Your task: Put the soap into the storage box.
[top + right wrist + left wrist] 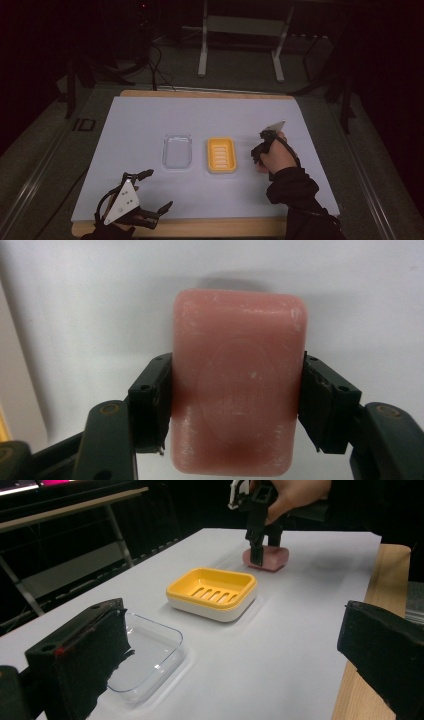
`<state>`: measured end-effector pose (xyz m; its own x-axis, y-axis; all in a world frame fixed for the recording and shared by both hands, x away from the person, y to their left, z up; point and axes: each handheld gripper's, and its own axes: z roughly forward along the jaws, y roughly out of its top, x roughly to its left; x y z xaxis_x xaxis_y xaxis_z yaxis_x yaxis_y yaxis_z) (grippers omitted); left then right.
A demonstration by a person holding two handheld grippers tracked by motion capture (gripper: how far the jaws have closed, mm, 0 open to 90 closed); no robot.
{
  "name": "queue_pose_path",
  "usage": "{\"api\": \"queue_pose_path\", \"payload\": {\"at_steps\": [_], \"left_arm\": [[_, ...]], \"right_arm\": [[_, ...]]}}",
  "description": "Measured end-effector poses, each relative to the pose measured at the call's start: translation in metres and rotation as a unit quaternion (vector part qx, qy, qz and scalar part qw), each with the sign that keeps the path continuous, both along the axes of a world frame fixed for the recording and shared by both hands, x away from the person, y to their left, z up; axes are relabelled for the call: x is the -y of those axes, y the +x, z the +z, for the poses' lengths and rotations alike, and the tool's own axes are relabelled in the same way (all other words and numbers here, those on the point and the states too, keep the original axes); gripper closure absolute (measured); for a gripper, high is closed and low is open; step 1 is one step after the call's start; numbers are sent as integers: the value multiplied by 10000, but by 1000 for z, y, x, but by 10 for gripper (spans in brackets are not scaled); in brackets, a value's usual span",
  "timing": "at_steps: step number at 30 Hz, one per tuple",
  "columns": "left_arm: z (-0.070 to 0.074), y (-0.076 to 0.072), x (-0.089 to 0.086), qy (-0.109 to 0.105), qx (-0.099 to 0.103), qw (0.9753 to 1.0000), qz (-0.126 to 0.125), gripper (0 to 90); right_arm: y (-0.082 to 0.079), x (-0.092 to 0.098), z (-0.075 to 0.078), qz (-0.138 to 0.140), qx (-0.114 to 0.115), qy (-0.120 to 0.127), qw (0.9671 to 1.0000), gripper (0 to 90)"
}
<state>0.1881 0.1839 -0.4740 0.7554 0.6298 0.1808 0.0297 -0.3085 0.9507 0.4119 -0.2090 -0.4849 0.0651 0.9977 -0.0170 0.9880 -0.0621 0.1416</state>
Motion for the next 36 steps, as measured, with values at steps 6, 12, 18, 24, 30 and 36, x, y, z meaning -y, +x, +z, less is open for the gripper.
{"api": "queue_pose_path", "payload": {"at_steps": [6, 12, 18, 24, 30, 36], "left_arm": [[0, 0, 0, -7, 1, 10000, 6, 6], [0, 0, 0, -39, -2, 10000, 5, 6], [0, 0, 0, -31, 0, 10000, 5, 6], [0, 0, 0, -42, -2, 10000, 2, 6], [0, 0, 0, -21, 4, 10000, 1, 6], [0, 0, 0, -41, 2, 10000, -5, 6]], "right_arm": [[1, -2, 19, 94, 64, 9, 9999, 375], [1, -7, 38, 126, 169, 70, 9998, 376], [2, -17, 58, 248, 262, 23, 9993, 375], [1, -32, 74, 426, 295, 69, 9986, 375], [-1, -48, 86, 591, 353, 150, 9975, 376], [-3, -65, 97, 733, 499, 160, 9959, 376]]}}
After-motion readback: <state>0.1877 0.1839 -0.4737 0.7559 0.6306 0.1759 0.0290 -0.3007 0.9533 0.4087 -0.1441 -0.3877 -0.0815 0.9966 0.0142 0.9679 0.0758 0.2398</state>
